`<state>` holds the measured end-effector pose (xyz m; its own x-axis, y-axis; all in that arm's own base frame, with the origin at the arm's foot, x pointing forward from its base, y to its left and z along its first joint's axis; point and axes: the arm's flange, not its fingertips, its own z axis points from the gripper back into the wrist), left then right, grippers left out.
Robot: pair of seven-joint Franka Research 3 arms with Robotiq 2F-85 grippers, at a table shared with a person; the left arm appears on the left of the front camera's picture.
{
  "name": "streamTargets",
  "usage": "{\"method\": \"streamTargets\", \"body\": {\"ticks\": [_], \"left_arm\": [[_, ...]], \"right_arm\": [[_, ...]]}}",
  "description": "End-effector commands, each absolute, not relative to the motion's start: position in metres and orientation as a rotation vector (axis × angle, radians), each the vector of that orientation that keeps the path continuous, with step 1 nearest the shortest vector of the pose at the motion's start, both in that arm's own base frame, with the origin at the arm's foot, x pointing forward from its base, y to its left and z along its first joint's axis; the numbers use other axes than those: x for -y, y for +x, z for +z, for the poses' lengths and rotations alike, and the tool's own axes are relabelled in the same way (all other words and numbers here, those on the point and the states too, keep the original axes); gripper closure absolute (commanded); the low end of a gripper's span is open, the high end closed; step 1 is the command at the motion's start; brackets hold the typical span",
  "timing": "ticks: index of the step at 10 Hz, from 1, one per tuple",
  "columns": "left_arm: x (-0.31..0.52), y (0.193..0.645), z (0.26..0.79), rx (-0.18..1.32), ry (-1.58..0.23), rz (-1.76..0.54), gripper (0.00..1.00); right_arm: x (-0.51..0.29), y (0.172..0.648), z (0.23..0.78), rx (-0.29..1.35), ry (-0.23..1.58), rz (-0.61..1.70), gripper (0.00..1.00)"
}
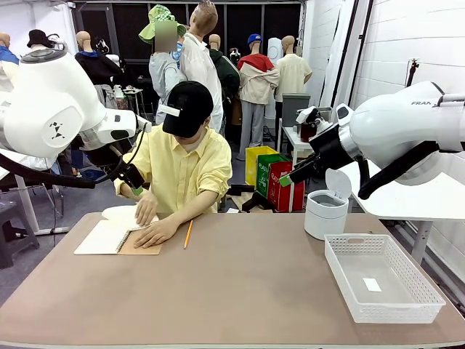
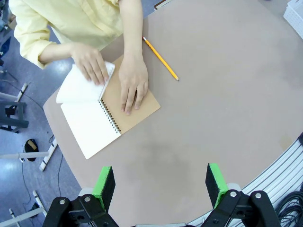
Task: Sort the paper based on its condition.
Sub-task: If a person hands you a paper, place it in the Organizing basket , and if it's crumpled, put it in the Trash can.
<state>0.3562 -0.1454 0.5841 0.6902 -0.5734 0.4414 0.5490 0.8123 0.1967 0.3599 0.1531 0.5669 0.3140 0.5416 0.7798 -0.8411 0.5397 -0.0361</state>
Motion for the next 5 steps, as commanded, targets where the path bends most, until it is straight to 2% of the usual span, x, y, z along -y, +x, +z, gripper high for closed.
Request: {"method": "streamTargets", "body": {"ticks": [1, 5], "left_arm": [[0.1447, 0.3561, 0.5852, 0.516, 0.049, -0.626, 0.00], [0.1447, 0.3561, 0.5852, 0.516, 0.049, -0.626, 0.00]], "right_arm": [[-0.1541, 0.3613, 0.5652, 0.827, 0.435, 0.942, 0.00], [-0.1541, 0.3613, 0.5652, 0.827, 0.435, 0.942, 0.00]]}}
